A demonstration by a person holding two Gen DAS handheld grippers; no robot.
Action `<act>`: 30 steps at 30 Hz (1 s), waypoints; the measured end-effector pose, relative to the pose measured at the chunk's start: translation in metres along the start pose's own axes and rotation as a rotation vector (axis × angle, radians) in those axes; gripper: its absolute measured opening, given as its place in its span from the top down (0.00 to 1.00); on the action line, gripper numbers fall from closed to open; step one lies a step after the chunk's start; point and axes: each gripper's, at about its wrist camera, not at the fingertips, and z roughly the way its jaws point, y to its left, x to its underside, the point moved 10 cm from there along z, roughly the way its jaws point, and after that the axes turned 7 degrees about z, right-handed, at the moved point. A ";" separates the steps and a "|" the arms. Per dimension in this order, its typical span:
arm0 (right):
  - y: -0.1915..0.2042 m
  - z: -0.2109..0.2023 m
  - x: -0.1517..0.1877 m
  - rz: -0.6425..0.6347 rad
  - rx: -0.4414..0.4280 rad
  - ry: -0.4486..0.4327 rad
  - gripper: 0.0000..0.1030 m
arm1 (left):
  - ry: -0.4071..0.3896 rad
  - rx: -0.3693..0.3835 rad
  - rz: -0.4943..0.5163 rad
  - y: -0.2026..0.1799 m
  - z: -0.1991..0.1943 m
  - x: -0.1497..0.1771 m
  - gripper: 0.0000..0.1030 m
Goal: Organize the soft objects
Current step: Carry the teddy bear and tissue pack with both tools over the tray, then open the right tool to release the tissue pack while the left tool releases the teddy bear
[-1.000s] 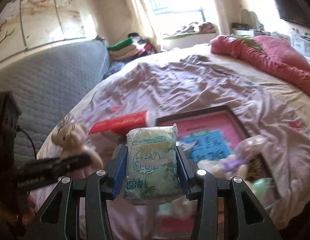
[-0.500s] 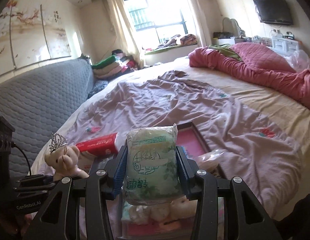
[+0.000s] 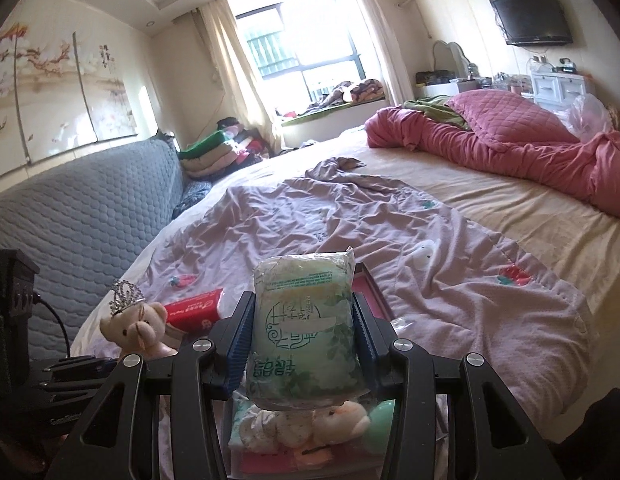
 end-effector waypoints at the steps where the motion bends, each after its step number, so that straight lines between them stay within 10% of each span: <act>1: -0.002 0.003 0.001 0.001 0.003 0.007 0.53 | 0.011 0.007 0.000 -0.001 0.007 0.000 0.72; 14: -0.029 0.078 0.049 0.007 0.063 0.171 0.53 | 0.195 0.097 -0.004 -0.009 0.097 0.028 0.72; 30: -0.036 0.106 0.075 -0.020 0.081 0.234 0.49 | 0.188 0.070 -0.010 -0.002 0.107 0.033 0.50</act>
